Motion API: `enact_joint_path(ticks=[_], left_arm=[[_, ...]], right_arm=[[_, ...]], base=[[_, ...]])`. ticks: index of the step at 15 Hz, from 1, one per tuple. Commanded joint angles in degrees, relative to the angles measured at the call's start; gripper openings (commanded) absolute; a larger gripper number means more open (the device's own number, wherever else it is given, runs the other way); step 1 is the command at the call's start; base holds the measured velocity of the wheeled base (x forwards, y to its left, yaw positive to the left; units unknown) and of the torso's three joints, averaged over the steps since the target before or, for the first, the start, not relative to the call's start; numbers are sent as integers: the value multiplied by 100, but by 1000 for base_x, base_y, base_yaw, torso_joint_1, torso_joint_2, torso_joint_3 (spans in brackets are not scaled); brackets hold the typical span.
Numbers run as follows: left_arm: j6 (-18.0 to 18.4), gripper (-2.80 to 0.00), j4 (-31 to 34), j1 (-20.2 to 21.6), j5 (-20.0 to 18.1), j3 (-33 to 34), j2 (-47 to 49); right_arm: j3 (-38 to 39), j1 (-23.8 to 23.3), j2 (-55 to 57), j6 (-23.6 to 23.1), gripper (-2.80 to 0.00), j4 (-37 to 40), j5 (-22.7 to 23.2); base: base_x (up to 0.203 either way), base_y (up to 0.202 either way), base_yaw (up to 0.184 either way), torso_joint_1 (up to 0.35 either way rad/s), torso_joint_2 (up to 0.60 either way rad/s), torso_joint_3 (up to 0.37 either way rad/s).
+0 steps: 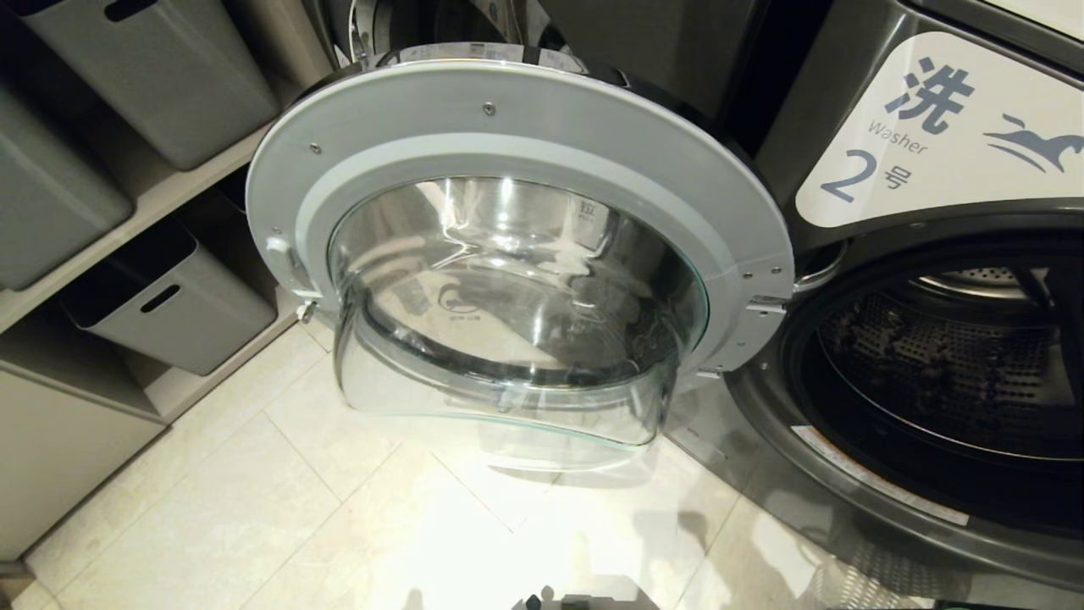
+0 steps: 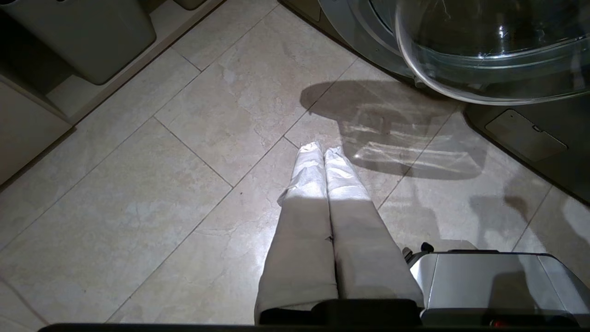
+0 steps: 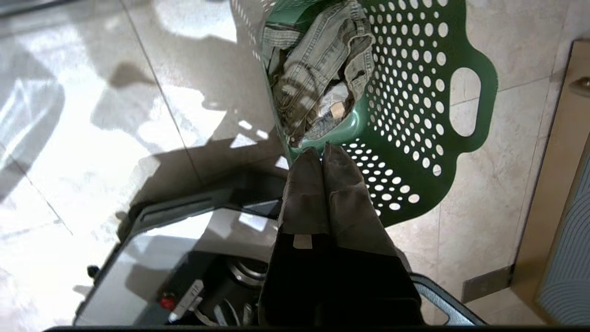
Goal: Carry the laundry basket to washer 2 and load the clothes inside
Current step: Place the clothes into the washing machine
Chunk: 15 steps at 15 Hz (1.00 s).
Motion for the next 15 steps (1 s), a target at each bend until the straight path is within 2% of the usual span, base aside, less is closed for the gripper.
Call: enact_joint_path(ticks=[1, 3, 9, 15], left_arm=[[-2, -280, -2, 0, 1, 9, 6], [-2, -280, -2, 0, 1, 9, 9], [-2, -280, -2, 0, 1, 9, 0], [-2, -280, -2, 0, 1, 9, 0]], right_arm=[[-171, -429, 686, 28, -280, -71, 47], [-296, -784, 873, 3, -280, -81, 158], [-312, -1455, 1113, -301, -280, -74, 260], [-435, -2340, 1862, -551, -280, -91, 436]], base=[[0, 0, 0, 0, 0, 0], [0, 0, 0, 0, 0, 0], [0, 0, 0, 0, 0, 0], [0, 0, 0, 0, 0, 0]])
